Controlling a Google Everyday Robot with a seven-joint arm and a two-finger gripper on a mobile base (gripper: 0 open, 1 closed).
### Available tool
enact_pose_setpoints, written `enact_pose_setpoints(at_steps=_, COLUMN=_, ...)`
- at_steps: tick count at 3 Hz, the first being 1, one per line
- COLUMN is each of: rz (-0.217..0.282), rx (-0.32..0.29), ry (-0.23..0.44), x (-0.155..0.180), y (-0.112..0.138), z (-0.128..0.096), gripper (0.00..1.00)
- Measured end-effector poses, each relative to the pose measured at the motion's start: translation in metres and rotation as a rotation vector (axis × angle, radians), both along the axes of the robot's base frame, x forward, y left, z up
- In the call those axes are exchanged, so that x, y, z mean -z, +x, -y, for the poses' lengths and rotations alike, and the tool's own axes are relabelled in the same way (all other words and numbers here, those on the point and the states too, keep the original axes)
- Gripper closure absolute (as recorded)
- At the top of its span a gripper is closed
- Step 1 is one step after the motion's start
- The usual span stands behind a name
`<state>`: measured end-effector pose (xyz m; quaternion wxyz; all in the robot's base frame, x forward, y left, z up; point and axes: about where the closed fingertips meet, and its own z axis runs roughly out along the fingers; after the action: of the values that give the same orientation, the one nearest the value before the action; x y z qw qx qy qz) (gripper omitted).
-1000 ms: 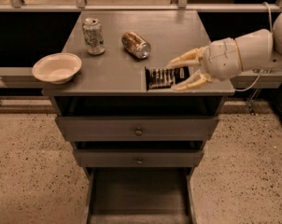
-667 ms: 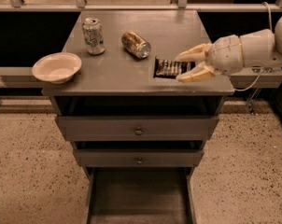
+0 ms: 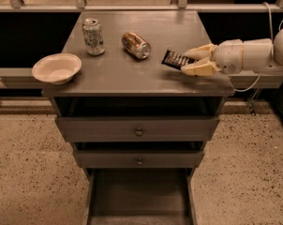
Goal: Pick rxbar chocolate from bottom drawer and place on counter
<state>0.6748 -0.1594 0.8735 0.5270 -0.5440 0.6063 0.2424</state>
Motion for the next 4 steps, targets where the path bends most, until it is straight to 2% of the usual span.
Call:
enact_pose_setpoints(at_steps=1, rz=-0.003, rx=-0.008, ry=0.001, x=0.001, y=0.000, z=-0.005, gripper=0.43)
enact_pose_setpoints(at_steps=2, rz=-0.004, rx=-0.013, ry=0.002, x=0.002, y=0.001, z=-0.008, gripper=0.19)
enact_pose_setpoints(at_steps=3, rz=-0.006, rx=-0.017, ry=0.002, x=0.003, y=0.001, z=-0.011, gripper=0.00)
enact_pose_setpoints(at_steps=4, rz=0.009, rx=-0.063, ry=0.013, x=-0.020, y=-0.002, z=-0.018, gripper=0.00)
